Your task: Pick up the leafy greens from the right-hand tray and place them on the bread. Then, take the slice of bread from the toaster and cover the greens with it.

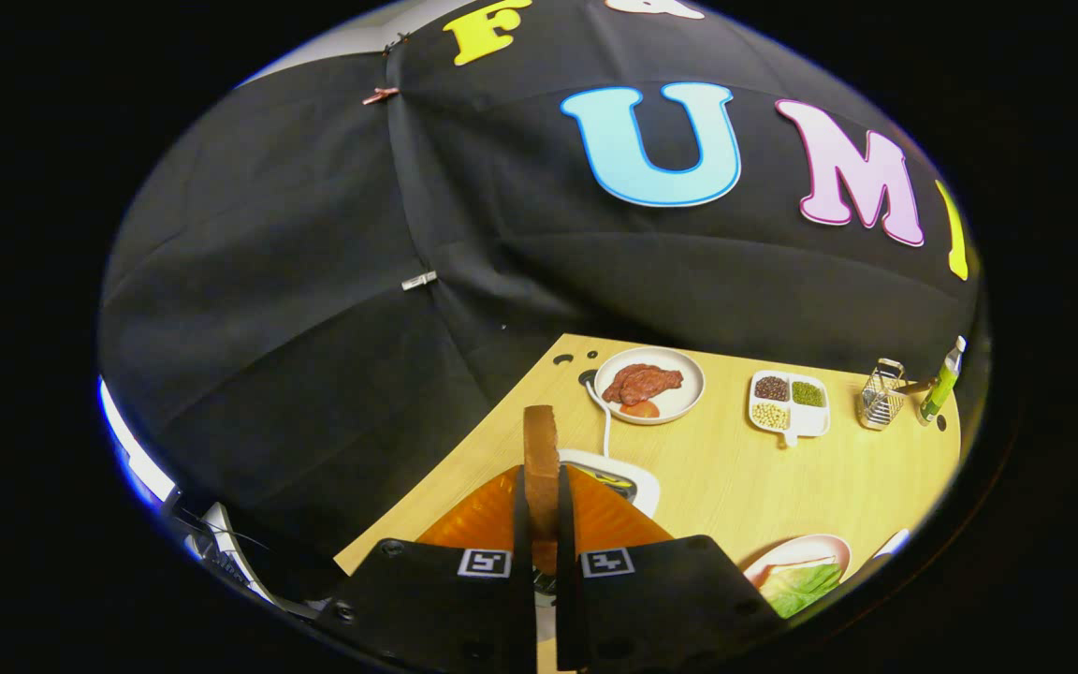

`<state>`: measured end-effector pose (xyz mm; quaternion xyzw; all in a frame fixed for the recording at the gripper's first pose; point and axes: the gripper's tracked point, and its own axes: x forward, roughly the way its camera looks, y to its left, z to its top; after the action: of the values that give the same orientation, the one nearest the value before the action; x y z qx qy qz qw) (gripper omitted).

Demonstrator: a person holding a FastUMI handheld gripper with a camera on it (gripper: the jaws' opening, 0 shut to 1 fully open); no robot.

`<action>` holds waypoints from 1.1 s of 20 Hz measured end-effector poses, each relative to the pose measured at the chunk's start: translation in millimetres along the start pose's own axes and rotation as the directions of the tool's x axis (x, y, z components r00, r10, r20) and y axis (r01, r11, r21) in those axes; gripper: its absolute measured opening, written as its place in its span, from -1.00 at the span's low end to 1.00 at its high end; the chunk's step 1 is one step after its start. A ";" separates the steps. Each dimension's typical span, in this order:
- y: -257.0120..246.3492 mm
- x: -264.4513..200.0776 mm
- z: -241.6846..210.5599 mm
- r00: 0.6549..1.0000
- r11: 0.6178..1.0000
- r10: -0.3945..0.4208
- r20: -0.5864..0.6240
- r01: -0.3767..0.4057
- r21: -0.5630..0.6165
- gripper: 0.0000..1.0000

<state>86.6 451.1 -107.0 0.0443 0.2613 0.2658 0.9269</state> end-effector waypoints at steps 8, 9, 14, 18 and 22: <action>-80.0 -40.9 23.0 0.994 0.992 -0.081 0.071 0.073 0.106 -0.75; -93.0 -45.1 19.3 0.993 0.989 -0.098 0.067 0.089 0.121 -0.75; -161.0 -63.8 -18.8 0.984 0.962 -0.175 0.022 0.166 0.217 -0.75; -201.2 -74.7 -61.9 0.976 0.935 -0.216 -0.038 0.217 0.279 -0.75; -230.1 -84.6 -104.7 0.967 0.906 -0.239 -0.088 0.254 0.337 -0.75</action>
<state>80.3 204.8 -208.8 0.1672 0.3278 0.0974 0.9247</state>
